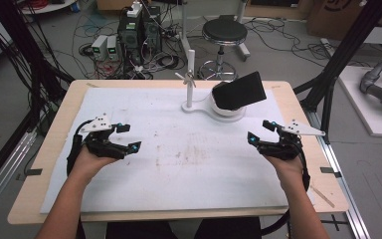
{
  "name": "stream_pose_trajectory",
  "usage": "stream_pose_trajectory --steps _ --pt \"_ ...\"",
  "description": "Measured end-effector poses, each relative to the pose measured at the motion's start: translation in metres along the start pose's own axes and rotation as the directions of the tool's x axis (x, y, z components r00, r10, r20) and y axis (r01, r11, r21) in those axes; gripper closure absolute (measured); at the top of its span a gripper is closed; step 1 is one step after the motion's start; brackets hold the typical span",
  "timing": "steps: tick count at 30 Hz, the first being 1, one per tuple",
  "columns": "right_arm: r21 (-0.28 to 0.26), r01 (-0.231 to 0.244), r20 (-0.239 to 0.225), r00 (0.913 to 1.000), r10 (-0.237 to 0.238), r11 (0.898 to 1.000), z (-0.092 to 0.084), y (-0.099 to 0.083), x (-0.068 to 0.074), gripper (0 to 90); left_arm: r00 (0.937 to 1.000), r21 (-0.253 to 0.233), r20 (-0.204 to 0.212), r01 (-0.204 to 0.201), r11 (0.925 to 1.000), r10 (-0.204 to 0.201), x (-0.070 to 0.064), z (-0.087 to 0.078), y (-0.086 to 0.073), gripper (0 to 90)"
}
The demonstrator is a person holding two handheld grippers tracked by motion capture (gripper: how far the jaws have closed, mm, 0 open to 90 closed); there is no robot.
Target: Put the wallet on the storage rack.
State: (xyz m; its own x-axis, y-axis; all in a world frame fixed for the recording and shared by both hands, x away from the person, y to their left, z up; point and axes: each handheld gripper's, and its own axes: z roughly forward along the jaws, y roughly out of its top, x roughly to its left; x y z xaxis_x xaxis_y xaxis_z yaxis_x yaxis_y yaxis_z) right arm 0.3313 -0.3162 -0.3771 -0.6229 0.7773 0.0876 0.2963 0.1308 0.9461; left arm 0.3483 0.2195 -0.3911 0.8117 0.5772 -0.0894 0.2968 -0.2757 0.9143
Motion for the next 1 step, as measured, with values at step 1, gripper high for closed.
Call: stream_pose_trajectory --steps 1 --pt "-0.002 0.000 0.002 1.0000 0.000 1.000 0.0000 0.0003 -0.0002 19.0 1.0000 0.002 0.001 0.001 1.0000 -0.001 0.0004 -0.0002 -0.0001 16.6"
